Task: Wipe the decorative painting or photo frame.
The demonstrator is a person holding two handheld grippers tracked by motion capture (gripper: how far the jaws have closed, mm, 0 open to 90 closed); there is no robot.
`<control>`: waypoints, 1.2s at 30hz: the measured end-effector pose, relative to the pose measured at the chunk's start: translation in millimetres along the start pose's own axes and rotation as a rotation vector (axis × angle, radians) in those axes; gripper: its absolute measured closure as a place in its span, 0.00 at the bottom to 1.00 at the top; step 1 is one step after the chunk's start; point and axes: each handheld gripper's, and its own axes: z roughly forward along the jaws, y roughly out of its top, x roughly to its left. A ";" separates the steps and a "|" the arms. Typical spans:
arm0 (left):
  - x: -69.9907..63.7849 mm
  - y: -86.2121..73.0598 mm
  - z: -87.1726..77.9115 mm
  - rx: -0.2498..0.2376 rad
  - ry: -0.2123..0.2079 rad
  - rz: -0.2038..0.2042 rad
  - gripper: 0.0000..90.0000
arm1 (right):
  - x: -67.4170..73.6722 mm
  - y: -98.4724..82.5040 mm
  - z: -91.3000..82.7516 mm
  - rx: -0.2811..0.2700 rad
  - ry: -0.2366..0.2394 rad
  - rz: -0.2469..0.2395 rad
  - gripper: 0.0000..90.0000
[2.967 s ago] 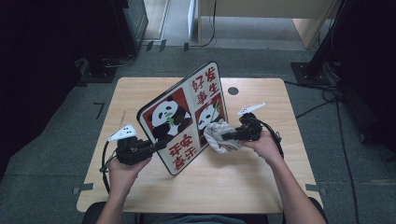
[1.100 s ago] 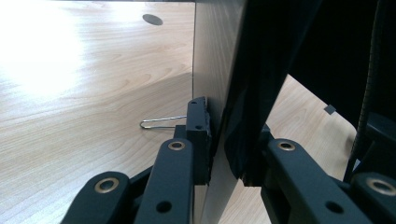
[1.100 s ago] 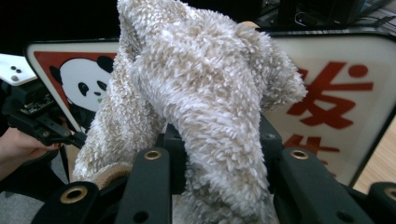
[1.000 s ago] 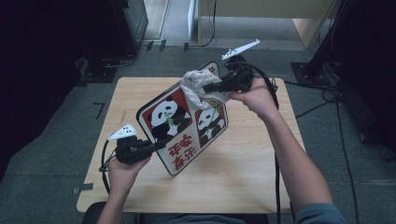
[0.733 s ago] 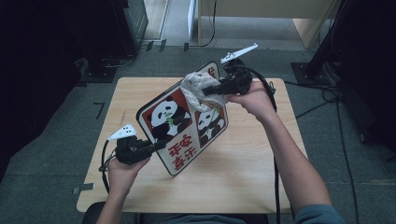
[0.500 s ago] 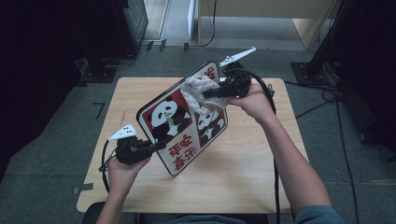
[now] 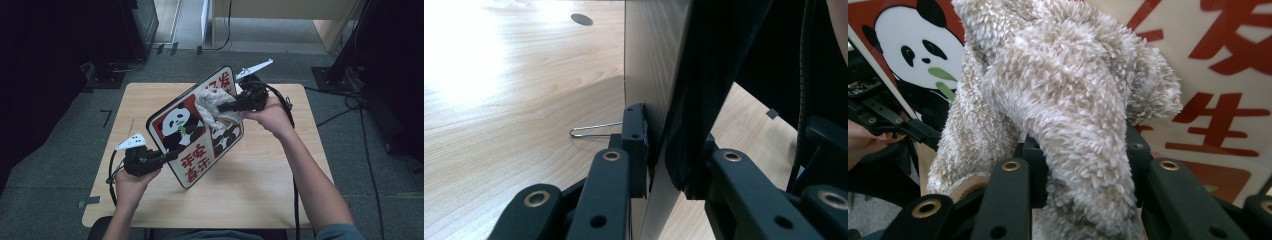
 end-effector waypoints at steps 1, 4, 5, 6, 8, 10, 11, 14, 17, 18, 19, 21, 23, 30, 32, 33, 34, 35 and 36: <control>0.0 0.0 0.0 0.000 0.000 0.000 0.86 | -0.6 -1.2 0.9 -0.002 0.001 -0.003 0.74; 0.0 0.0 0.0 0.000 -0.001 0.000 0.86 | -1.1 -4.5 2.2 -0.004 0.004 -0.002 0.74; -0.1 -0.1 0.0 0.000 -0.002 -0.002 0.86 | -1.0 -5.7 2.3 -0.002 0.004 0.000 0.74; -0.2 -0.1 0.0 0.000 -0.003 -0.002 0.86 | -1.4 -6.5 2.9 -0.005 0.003 -0.002 0.74; -0.3 -0.1 -0.1 0.001 -0.003 -0.001 0.86 | -1.5 -8.9 3.8 0.000 0.006 0.002 0.74; -0.5 -0.1 -0.1 0.001 -0.003 0.000 0.86 | -2.3 -11.9 5.3 -0.004 0.009 -0.002 0.74; -0.4 -0.1 -0.1 0.001 -0.004 -0.001 0.86 | -2.6 -13.5 5.9 -0.003 0.008 -0.001 0.74; -0.5 -0.2 -0.2 0.002 -0.004 0.000 0.86 | -3.6 -18.1 8.1 -0.008 0.013 -0.001 0.74; -0.4 -0.2 -0.1 0.001 -0.005 0.000 0.86 | -4.3 -22.7 10.0 -0.007 0.014 -0.003 0.74; -0.4 -0.2 -0.1 0.001 -0.006 -0.001 0.86 | -4.7 -24.2 10.6 -0.007 0.015 -0.002 0.74; -0.4 -0.3 -0.1 0.000 -0.006 0.000 0.86 | -4.7 -25.6 11.3 -0.005 0.017 0.004 0.74; -0.4 -0.3 -0.2 0.001 -0.007 0.000 0.86 | -5.3 -28.8 12.7 -0.005 0.019 0.008 0.74; -0.5 -0.3 -0.1 0.001 -0.006 0.000 0.86 | -6.1 -31.8 14.3 -0.002 0.022 0.010 0.74; -0.7 -0.3 -0.2 0.002 -0.007 0.002 0.86 | -8.4 -43.4 19.2 -0.002 0.030 0.022 0.74; -0.9 -0.3 -0.1 0.002 -0.006 0.002 0.86 | -9.1 -46.0 20.8 -0.003 0.034 0.021 0.74; -0.9 -0.3 -0.1 0.002 -0.007 0.003 0.85 | -9.2 -47.7 21.5 -0.009 0.035 0.019 0.74; -0.8 -0.3 -0.1 0.002 -0.007 0.003 0.85 | -9.8 -49.8 22.4 -0.015 0.038 0.020 0.74; -0.7 -0.2 -0.1 0.003 -0.007 0.004 0.85 | -10.2 -51.5 23.0 -0.015 0.041 0.026 0.74; -0.8 -0.3 -0.1 0.003 -0.007 0.003 0.85 | -10.6 -53.3 23.6 -0.014 0.043 0.030 0.74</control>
